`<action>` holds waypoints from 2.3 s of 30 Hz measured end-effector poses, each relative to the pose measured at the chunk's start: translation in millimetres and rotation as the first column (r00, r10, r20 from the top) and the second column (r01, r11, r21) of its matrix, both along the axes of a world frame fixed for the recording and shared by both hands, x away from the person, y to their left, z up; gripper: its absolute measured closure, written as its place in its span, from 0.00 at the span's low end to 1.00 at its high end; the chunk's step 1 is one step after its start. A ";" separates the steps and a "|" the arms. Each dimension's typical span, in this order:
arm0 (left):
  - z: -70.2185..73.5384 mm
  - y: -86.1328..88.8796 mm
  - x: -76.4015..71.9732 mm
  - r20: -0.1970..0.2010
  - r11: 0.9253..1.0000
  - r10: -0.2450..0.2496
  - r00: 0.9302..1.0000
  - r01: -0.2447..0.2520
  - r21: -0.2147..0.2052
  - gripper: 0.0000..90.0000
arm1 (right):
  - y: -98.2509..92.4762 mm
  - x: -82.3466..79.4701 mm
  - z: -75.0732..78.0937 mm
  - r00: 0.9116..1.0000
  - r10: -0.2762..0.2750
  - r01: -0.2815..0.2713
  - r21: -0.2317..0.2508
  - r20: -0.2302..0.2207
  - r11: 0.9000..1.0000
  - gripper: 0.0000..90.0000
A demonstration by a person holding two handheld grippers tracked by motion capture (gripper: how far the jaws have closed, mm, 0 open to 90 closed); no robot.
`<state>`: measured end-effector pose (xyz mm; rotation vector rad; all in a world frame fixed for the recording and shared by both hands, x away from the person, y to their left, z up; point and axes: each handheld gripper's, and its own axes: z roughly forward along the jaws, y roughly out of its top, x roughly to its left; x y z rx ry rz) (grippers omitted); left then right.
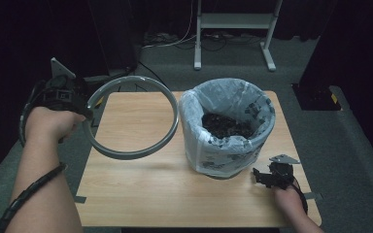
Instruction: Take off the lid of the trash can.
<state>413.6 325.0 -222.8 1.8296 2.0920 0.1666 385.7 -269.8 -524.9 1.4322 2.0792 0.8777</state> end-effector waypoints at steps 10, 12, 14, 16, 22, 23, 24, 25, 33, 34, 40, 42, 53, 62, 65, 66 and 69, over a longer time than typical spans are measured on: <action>-21.2 -1.3 3.3 -0.008 1.000 -0.007 1.000 0.007 0.008 0.87 | 0.0 0.0 0.0 1.000 -0.001 0.001 0.001 0.001 1.000 0.11; -26.0 -1.5 4.2 -0.007 1.000 -0.006 1.000 0.006 0.015 0.87 | 0.0 0.0 0.0 1.000 -0.001 0.001 0.001 0.000 1.000 0.11; -30.6 -1.4 4.9 -0.008 1.000 -0.008 1.000 0.008 0.014 0.87 | 0.0 0.0 0.0 1.000 -0.001 0.001 0.001 0.001 1.000 0.11; -35.8 -1.0 5.4 -0.013 1.000 -0.008 1.000 0.008 0.011 0.87 | 0.0 0.0 0.0 1.000 -0.001 0.001 0.001 0.001 1.000 0.11; -52.2 1.4 5.6 -0.023 1.000 -0.010 1.000 0.010 0.014 0.87 | 0.0 0.0 0.0 1.000 -0.002 0.002 0.002 0.001 1.000 0.11; -54.6 1.6 5.5 -0.021 1.000 -0.011 1.000 0.011 0.016 0.87 | 0.0 0.0 0.0 1.000 -0.001 0.001 0.001 0.001 1.000 0.11; -58.0 2.2 5.5 -0.022 1.000 -0.012 1.000 0.012 0.015 0.87 | 0.0 0.0 0.0 1.000 -0.002 0.002 0.002 0.001 1.000 0.11; -59.9 2.4 5.6 -0.024 1.000 -0.011 1.000 0.011 0.013 0.87 | 0.0 0.0 0.0 1.000 -0.001 0.001 0.001 0.001 1.000 0.11; -83.7 1.0 7.6 -0.035 1.000 -0.021 0.999 0.021 0.007 0.87 | 0.0 -0.1 0.1 1.000 -0.001 0.001 0.002 0.000 1.000 0.11; -86.6 0.3 7.8 -0.036 1.000 -0.026 0.999 0.026 0.012 0.87 | 0.0 0.0 0.1 1.000 -0.001 0.001 0.002 0.000 1.000 0.11; -103.5 -3.3 10.2 -0.060 0.999 -0.047 0.997 0.048 0.019 0.87 | 0.1 0.0 -0.1 1.000 -0.001 0.001 0.003 0.002 1.000 0.11; -106.1 -3.8 10.5 -0.062 0.998 -0.052 0.997 0.053 0.019 0.87 | 0.1 0.0 -0.1 1.000 -0.001 0.001 0.003 0.002 1.000 0.11; -139.9 -7.8 11.6 -0.082 0.998 -0.059 0.995 0.060 0.010 0.86 | 0.1 -0.1 0.0 1.000 -0.002 0.002 0.002 0.000 1.000 0.11; -168.6 -10.6 12.9 -0.121 0.997 -0.072 0.990 0.074 0.006 0.86 | 0.1 -0.1 0.0 1.000 -0.002 0.002 0.002 0.000 1.000 0.11; -175.4 -10.6 12.7 -0.131 0.997 -0.075 0.989 0.077 0.010 0.87 | 0.0 -0.1 0.0 1.000 -0.001 0.001 0.002 0.000 1.000 0.11; -177.8 -10.7 12.4 -0.133 0.997 -0.071 0.989 0.072 0.009 0.86 | 0.0 -0.1 0.0 1.000 -0.001 0.001 0.002 0.000 1.000 0.11; -184.5 -9.5 11.5 -0.144 0.997 -0.075 0.987 0.077 0.010 0.86 | 0.1 -0.1 0.0 1.000 -0.001 0.001 0.002 0.000 1.000 0.11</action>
